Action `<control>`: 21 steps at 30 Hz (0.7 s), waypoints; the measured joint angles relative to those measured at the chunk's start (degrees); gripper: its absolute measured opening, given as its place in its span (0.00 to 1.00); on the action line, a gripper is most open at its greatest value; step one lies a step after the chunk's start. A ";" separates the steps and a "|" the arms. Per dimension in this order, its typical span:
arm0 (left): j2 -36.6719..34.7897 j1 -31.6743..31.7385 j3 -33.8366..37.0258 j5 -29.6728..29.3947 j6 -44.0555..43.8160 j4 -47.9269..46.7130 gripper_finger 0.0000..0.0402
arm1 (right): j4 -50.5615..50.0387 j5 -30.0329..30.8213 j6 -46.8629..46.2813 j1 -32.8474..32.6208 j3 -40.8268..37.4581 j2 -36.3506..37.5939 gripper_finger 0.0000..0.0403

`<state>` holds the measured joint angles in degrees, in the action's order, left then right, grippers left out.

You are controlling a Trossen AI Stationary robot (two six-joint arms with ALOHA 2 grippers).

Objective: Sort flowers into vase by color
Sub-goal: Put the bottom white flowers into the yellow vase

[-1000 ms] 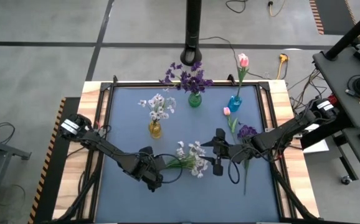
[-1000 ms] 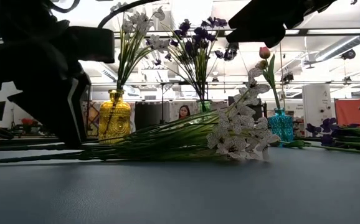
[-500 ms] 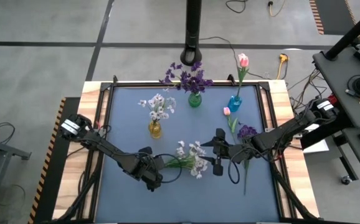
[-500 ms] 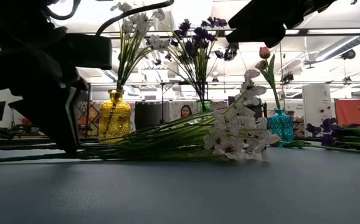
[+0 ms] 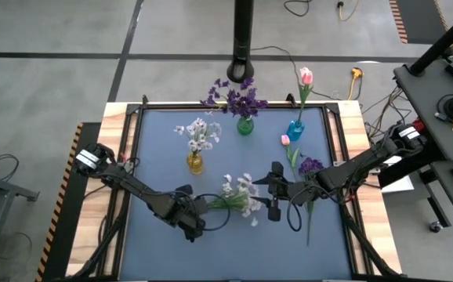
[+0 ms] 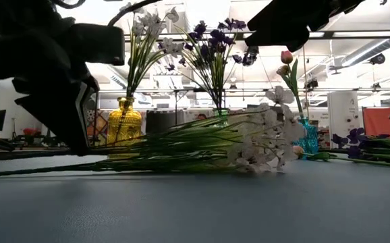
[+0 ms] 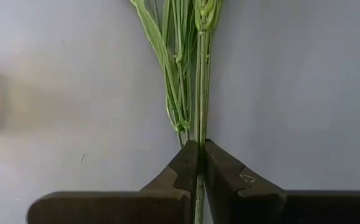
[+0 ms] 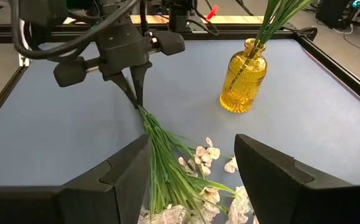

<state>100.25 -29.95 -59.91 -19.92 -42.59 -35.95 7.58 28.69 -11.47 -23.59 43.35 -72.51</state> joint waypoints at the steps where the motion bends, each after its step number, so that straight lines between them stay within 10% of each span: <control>1: 0.00 0.00 -0.44 -0.02 0.22 -0.60 0.01 | -0.01 0.01 -0.01 0.02 0.00 0.00 0.56; 8: -0.38 -0.32 -3.82 -1.54 4.24 -1.37 0.00 | -0.08 0.63 -0.08 0.00 -0.04 0.00 0.56; 15: -3.80 -1.42 -4.53 -6.45 6.69 -0.65 0.00 | -8.98 23.44 -5.81 1.11 -0.39 0.12 0.55; 21: -8.01 -1.48 -4.43 -9.73 8.31 0.12 0.00 | -19.03 23.90 -15.84 7.14 -0.44 2.80 0.52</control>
<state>92.24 -31.43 -64.35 -29.65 -34.28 -35.83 -11.44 52.59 -27.32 -16.46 42.92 -69.71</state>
